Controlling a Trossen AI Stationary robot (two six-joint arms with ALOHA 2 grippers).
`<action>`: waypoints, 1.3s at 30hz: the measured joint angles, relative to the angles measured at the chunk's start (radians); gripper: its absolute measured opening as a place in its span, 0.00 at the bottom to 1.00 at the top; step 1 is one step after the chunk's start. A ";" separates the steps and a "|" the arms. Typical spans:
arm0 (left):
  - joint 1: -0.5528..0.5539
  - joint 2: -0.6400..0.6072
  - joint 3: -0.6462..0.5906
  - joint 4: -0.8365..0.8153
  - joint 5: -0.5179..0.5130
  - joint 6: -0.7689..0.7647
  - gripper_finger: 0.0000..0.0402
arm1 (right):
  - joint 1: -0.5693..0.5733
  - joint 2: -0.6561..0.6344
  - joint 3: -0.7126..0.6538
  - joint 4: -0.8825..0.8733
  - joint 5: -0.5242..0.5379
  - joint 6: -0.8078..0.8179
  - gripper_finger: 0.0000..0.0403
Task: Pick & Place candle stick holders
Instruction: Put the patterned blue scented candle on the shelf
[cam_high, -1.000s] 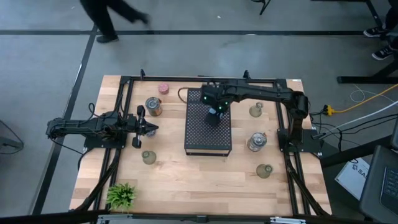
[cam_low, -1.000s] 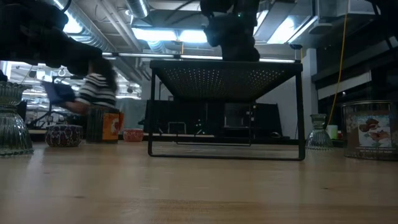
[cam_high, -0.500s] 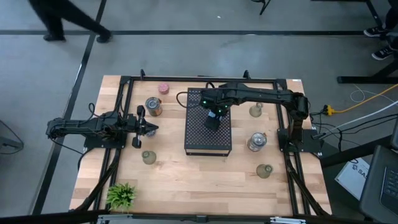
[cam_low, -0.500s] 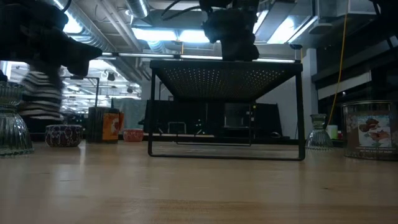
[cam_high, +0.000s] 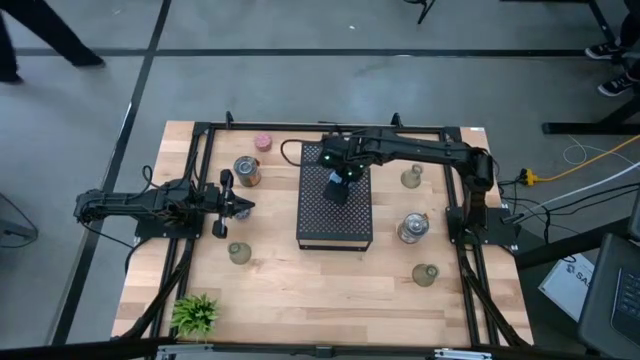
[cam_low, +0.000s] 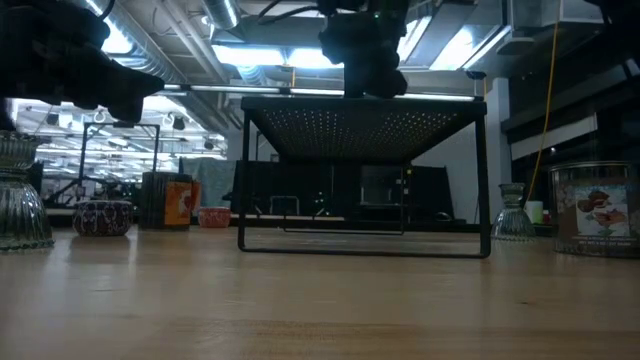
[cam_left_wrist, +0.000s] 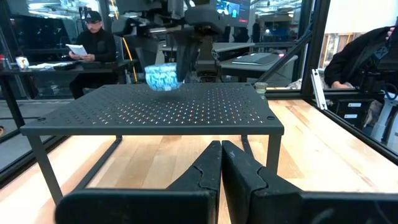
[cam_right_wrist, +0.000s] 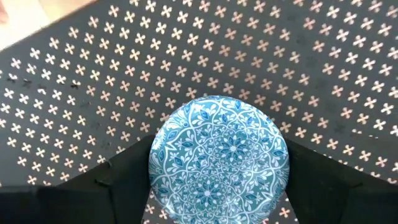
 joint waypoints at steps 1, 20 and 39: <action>0.000 0.000 0.000 0.000 0.000 0.000 0.02 | 0.000 0.004 0.000 0.007 0.000 -0.005 0.76; 0.000 0.000 0.000 0.000 0.000 0.000 0.02 | -0.004 0.015 0.000 0.045 0.000 -0.018 0.76; 0.000 0.000 0.000 0.000 0.000 0.000 0.02 | -0.004 0.038 -0.002 0.042 0.000 -0.025 0.76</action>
